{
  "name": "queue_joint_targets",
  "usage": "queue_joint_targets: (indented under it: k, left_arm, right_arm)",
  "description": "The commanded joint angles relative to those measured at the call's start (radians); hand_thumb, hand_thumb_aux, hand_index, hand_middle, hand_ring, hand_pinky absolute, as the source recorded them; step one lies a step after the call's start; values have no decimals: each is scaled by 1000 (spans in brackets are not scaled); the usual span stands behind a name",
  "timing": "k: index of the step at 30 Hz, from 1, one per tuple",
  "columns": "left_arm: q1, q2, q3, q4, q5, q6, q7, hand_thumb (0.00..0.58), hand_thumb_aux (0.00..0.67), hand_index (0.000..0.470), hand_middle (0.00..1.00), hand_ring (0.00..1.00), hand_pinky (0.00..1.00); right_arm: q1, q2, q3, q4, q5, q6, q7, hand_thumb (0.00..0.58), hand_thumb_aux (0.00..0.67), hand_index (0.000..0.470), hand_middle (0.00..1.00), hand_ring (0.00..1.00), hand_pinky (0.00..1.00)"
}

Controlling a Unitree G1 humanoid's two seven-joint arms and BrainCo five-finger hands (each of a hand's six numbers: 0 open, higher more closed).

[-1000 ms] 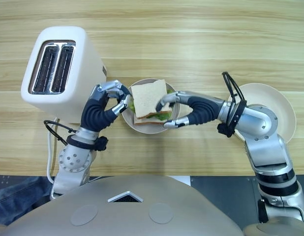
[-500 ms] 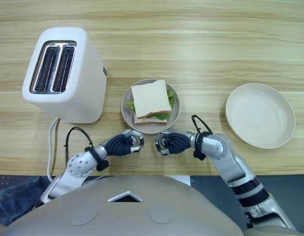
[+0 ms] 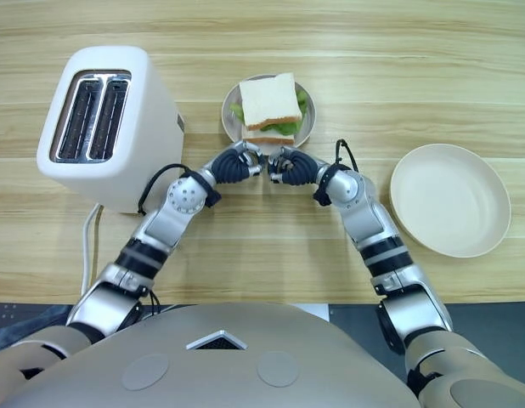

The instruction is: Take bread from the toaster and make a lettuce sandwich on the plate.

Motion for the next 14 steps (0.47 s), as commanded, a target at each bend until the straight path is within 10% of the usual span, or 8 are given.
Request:
queue_joint_targets:
  k: [1, 3, 9, 10, 11, 13, 14]
  left_arm:
    - [83, 0, -2, 14, 0, -17, 5, 580, 670, 470, 1000, 1000, 1000]
    - [189, 10, 1, -93, -19, -39, 6, 580, 670, 470, 1000, 1000, 1000]
    - [717, 12, 22, -694, -187, -132, 49, 580, 657, 461, 1000, 1000, 1000]
    - [796, 8, 18, -765, -208, -159, 65, 565, 562, 394, 1000, 1000, 1000]
    - [873, 5, 17, -831, -220, -193, 87, 104, 63, 44, 984, 984, 984]
    - [986, -3, 31, -931, -252, -242, 118, 0, 0, 0, 8, 8, 8]
    - [1032, -7, 43, -968, -259, -268, 134, 0, 0, 0, 0, 0, 0]
  right_arm:
    - [-19, 32, -32, 84, 28, -50, -50, 460, 365, 256, 78, 78, 78]
    - [46, 31, -44, 4, 51, -55, -51, 31, 18, 13, 4, 4, 4]
    - [545, -25, -125, -620, 201, 80, -21, 0, 0, 0, 0, 0, 0]
    - [636, -40, -120, -691, 219, 104, -11, 0, 0, 0, 0, 0, 0]
    - [736, -49, -117, -761, 242, 125, -9, 0, 0, 0, 0, 0, 0]
    - [885, -48, -116, -865, 268, 142, -27, 0, 0, 0, 0, 0, 0]
    - [937, -43, -122, -897, 261, 127, -49, 0, 0, 0, 0, 0, 0]
